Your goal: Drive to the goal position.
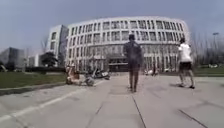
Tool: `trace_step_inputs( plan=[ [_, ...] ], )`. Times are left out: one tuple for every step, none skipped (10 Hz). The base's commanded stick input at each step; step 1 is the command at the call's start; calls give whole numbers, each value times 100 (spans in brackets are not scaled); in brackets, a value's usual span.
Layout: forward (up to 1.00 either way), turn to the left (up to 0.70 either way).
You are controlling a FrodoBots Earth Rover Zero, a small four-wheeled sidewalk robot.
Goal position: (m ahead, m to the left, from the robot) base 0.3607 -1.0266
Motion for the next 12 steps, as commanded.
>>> trace_step_inputs(
  plan=[
    [85, 0],
    [85, 0],
    [85, 0],
    [85, 0],
    [85, 0],
    [85, 0],
    [85, 0],
    [85, 0],
    [85, 0],
    [85, 0],
    [85, 0],
    [85, 0]
  ],
)
